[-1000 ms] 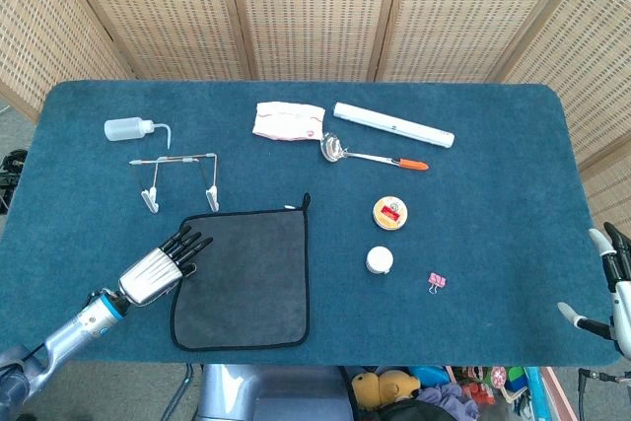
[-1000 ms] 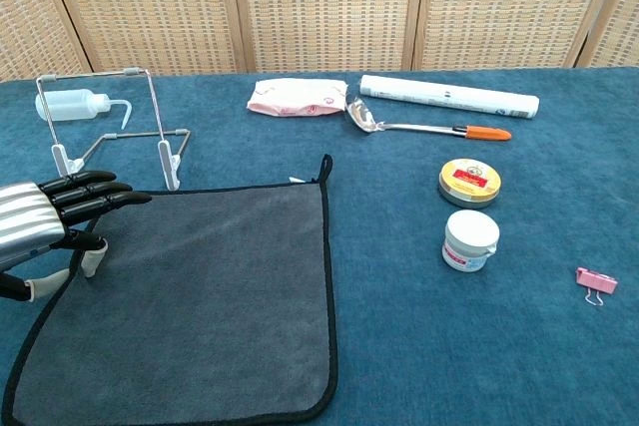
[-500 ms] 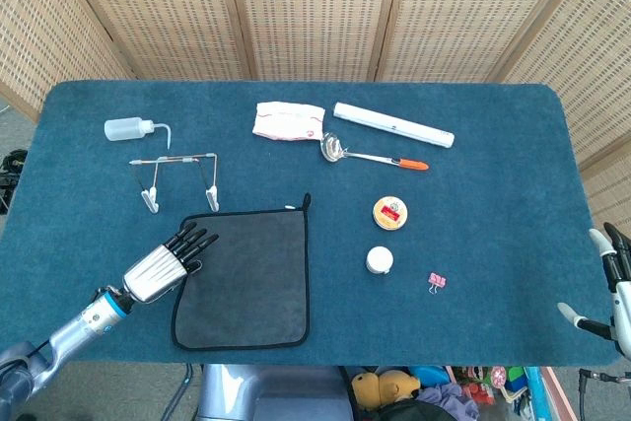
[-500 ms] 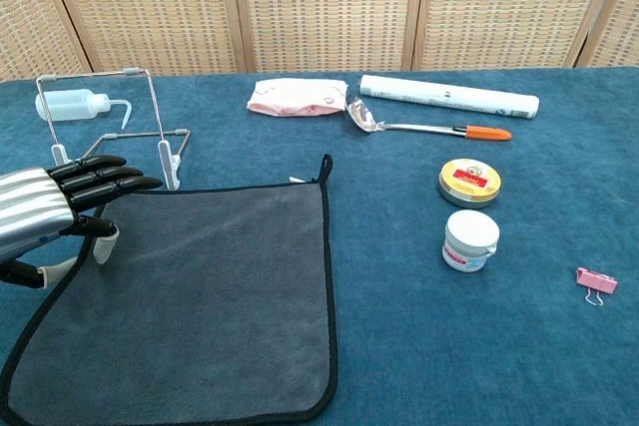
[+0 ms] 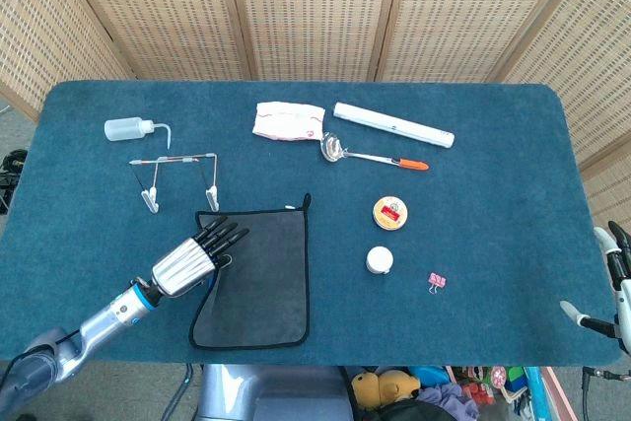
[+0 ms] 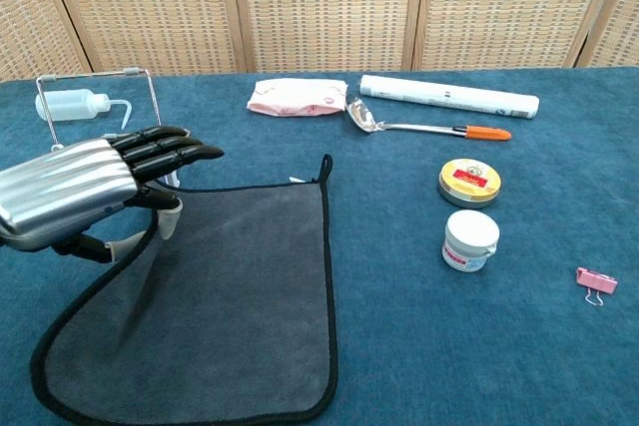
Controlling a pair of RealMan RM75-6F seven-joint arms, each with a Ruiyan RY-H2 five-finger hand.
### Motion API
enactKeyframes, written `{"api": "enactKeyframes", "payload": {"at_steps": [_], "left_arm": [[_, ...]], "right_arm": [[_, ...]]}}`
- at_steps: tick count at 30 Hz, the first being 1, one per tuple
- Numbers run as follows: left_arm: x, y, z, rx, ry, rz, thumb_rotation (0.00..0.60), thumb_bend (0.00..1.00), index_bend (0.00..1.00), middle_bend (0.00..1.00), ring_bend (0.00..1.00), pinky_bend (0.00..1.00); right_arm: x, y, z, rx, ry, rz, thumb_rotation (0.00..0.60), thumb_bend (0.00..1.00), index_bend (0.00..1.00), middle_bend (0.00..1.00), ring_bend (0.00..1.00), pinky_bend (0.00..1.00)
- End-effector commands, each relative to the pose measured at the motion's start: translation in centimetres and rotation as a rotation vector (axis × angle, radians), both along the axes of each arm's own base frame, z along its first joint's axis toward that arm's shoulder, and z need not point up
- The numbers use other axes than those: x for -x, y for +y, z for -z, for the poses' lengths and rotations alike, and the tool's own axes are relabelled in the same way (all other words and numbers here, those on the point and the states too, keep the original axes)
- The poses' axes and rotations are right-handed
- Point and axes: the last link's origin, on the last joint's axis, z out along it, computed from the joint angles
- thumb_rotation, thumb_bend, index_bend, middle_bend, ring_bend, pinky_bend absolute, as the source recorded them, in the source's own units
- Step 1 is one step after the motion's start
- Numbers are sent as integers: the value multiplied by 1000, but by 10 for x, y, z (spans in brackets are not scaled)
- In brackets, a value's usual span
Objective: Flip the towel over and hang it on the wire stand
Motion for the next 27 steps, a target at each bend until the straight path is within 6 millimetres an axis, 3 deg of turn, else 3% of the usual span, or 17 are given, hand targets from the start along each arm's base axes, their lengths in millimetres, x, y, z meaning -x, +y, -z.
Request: {"api": "enactKeyframes", "payload": {"at_steps": [1, 3, 7, 14, 27], "left_arm": [[-22, 7, 6, -2, -2, 23, 600, 475, 655, 0, 0, 27], [-29, 9, 9, 1, -4, 27, 600, 475, 656, 0, 0, 29], [-61, 17, 23, 14, -10, 52, 600, 473, 656, 0, 0, 29], [-92, 22, 42, 45, -18, 61, 600, 461, 655, 0, 0, 32], [-119, 25, 80, 70, 5, 44, 600, 454, 648, 0, 0, 35]], "right_arm": [[1, 0, -1, -1, -3, 1, 600, 0, 1, 0, 0, 0], [1, -1, -1, -2, -5, 1, 600, 0, 2, 0, 0, 0], [2, -2, -2, -4, -13, 6, 600, 0, 2, 0, 0, 0], [4, -3, -4, -4, -21, 12, 600, 0, 4, 0, 0, 0], [6, -4, -5, -4, -29, 19, 600, 0, 4, 0, 0, 0]]}}
